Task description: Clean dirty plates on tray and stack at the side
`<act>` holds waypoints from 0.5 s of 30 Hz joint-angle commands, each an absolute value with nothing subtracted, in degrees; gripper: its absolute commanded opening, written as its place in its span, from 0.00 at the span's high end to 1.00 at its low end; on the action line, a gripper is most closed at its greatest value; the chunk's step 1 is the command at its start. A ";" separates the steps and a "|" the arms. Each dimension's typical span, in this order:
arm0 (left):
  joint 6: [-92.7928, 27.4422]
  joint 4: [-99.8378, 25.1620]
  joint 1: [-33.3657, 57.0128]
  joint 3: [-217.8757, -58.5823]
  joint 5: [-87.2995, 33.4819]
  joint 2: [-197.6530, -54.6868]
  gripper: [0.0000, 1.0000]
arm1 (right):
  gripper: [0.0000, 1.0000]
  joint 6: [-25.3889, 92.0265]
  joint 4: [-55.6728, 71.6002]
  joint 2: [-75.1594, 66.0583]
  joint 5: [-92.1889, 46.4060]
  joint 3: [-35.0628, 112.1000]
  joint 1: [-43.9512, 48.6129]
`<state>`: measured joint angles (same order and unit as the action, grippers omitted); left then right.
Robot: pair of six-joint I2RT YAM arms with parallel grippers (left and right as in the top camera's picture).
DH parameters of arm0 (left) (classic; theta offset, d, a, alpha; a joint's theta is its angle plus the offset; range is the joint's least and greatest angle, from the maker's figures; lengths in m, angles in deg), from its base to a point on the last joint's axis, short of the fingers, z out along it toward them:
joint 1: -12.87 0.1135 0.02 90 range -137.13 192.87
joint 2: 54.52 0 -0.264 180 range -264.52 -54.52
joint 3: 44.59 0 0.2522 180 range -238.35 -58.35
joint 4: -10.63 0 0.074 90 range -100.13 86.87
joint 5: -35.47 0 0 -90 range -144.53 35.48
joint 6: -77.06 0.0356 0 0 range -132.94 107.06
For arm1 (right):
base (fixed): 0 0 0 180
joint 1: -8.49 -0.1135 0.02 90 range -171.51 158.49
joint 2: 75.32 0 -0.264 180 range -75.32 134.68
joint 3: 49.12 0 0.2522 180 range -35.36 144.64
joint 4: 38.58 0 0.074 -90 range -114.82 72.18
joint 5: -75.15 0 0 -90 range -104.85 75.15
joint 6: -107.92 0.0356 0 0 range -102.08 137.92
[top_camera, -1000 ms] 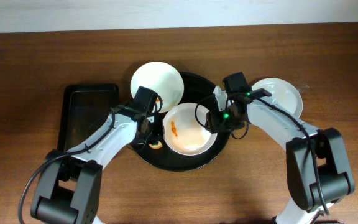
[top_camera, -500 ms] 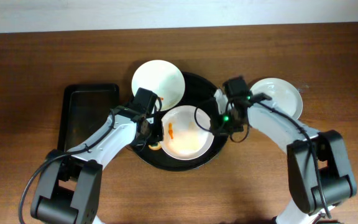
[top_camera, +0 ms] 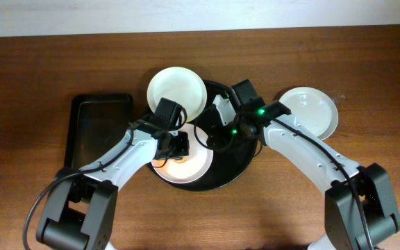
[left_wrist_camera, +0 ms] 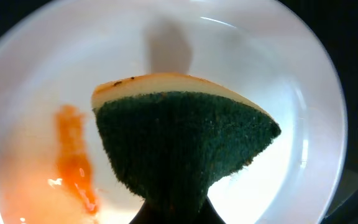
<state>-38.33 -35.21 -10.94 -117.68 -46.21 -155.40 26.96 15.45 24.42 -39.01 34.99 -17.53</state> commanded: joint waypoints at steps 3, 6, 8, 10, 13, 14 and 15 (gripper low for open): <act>-37.28 -34.86 -12.10 -117.77 -48.39 -155.64 1.00 | 0.13 27.24 15.34 23.42 -38.36 36.08 -17.33; -38.08 -37.83 -11.38 -120.44 -50.86 -151.80 1.00 | 0.06 28.31 15.58 23.52 -38.18 35.88 -17.37; -39.27 -41.63 -8.82 -122.10 -50.75 -149.13 1.00 | 0.07 31.15 15.25 23.83 -38.22 35.12 -17.40; -38.94 -45.68 -5.04 -122.67 -50.73 -148.06 1.00 | 0.13 31.94 14.18 25.34 -38.25 34.51 -17.40; -38.11 -45.87 -4.21 -120.90 -51.26 -150.27 1.00 | 0.16 31.94 13.29 27.07 -38.22 34.27 -19.06; -37.71 -45.87 -4.21 -120.61 -51.39 -151.97 1.00 | 0.16 31.96 13.18 27.48 -37.92 34.27 -20.08; -37.69 -45.85 -4.21 -120.57 -51.39 -153.06 1.00 | 0.17 32.53 13.40 27.79 -36.63 34.25 -20.52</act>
<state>-38.46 -45.83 -4.08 -121.64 -50.54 -149.68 31.48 13.42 26.45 -38.46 34.90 -18.53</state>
